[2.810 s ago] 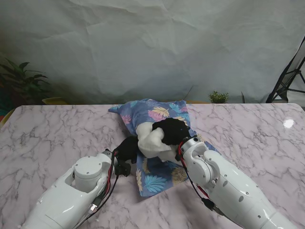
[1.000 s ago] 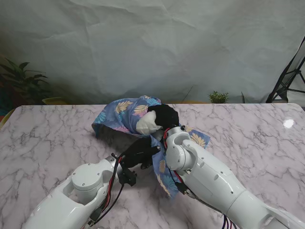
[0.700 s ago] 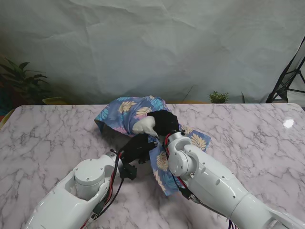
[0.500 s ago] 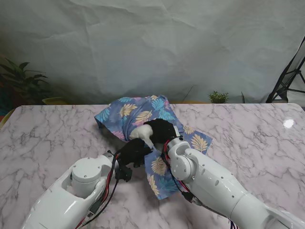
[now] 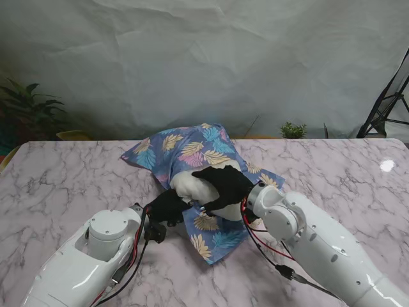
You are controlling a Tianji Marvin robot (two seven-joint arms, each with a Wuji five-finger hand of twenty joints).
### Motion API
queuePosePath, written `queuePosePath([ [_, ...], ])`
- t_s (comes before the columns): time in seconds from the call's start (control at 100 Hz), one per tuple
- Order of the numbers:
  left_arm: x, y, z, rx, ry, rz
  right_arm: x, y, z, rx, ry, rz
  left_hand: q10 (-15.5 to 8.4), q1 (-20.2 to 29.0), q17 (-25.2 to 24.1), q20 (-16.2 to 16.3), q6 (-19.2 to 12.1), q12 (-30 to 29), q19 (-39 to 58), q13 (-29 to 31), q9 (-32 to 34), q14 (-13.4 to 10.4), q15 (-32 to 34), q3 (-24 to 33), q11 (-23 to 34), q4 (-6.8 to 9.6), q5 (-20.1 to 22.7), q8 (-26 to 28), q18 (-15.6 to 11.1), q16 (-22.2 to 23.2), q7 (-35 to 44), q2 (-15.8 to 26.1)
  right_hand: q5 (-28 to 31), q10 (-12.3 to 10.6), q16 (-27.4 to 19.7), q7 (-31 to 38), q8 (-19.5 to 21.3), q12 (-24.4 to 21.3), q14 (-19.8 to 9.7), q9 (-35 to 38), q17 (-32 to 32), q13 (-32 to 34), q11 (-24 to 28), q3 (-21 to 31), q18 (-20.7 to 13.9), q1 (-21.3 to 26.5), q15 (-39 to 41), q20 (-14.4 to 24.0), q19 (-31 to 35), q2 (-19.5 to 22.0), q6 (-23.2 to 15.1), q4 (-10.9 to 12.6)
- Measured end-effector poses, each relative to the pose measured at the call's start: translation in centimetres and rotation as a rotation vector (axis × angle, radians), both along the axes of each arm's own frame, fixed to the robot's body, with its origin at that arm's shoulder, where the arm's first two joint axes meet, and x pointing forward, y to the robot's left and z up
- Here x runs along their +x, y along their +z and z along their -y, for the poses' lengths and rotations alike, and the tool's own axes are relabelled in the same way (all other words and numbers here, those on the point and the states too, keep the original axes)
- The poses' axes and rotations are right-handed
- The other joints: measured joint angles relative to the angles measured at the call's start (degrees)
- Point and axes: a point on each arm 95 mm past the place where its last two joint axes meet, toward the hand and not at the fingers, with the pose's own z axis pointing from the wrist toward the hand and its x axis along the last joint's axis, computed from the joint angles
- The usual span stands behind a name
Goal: Put a pillowcase on a pillow
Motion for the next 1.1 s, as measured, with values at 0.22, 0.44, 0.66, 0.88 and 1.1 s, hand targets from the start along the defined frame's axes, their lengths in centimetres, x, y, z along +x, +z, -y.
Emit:
queuePosePath([
  [0.22,0.2,-0.1,-0.2,0.003,0.001,-0.005,-1.6,1.1,3.5,-0.052,-0.053,0.077,0.0,0.0,0.0,0.0,-0.1,0.0,0.0,0.0,0.0,0.0,0.0,0.0,0.0,0.0,-0.9,0.1,0.0,0.0,0.0,0.2,2.1,2.3,-1.7,-26.3,-3.8,-4.8,2.6,-0.7,-3.8,-6.0,-13.0,-6.3,2.9,0.0,-1.8,-5.0,-3.9,2.9,-1.7,0.0],
  [0.44,0.2,-0.2,-0.1,0.002,-0.016,-0.014,-0.8,-1.8,4.6,-0.148,-0.166,0.098,0.0,0.0,0.0,0.0,-0.1,0.0,0.0,0.0,0.0,0.0,0.0,0.0,0.0,0.0,-0.9,0.1,0.0,0.0,0.0,0.2,2.4,3.0,-2.3,-28.1,-6.6,-5.4,4.4,-1.4,-3.5,-6.0,-15.8,-6.0,7.6,0.0,-3.1,-6.0,-4.8,2.8,-1.7,0.0],
  [0.66,0.0,-0.3,0.2,-0.002,-0.046,-0.021,1.0,-4.7,4.8,-0.152,-0.191,0.119,0.0,0.0,0.0,-0.1,-0.1,0.0,0.0,0.0,0.0,0.0,0.0,0.0,0.0,0.0,-0.9,0.1,0.0,0.0,0.0,0.2,2.4,0.8,-3.0,-27.5,-2.9,0.0,4.0,-1.3,9.8,6.7,-2.4,7.0,14.5,8.1,-4.3,-5.1,-1.1,-10.6,-7.0,0.0],
  [0.88,-0.1,-0.3,0.5,-0.021,-0.059,-0.02,3.2,-6.3,3.9,0.122,-0.31,0.216,0.0,0.0,0.0,-0.1,-0.1,0.0,0.0,0.0,0.0,0.0,0.0,0.0,0.0,0.0,-1.0,0.1,0.0,0.0,0.0,0.2,12.1,-6.2,3.8,26.0,24.1,7.8,-1.3,23.2,45.7,38.0,16.7,10.9,4.8,27.3,-0.8,3.5,15.2,-22.4,-18.8,-4.0],
  [1.1,-0.4,-0.4,1.1,-0.042,-0.087,-0.024,4.0,-5.7,0.9,0.261,-0.386,0.226,0.0,0.0,0.0,-0.7,-0.1,0.0,0.0,0.0,0.0,0.0,0.0,0.0,0.0,0.0,-1.0,0.1,0.0,0.0,0.0,0.2,47.0,-5.6,9.8,36.7,-2.4,4.2,-3.3,50.1,57.5,48.3,17.1,10.9,0.8,32.7,17.9,11.8,24.5,-30.7,-21.8,-8.4],
])
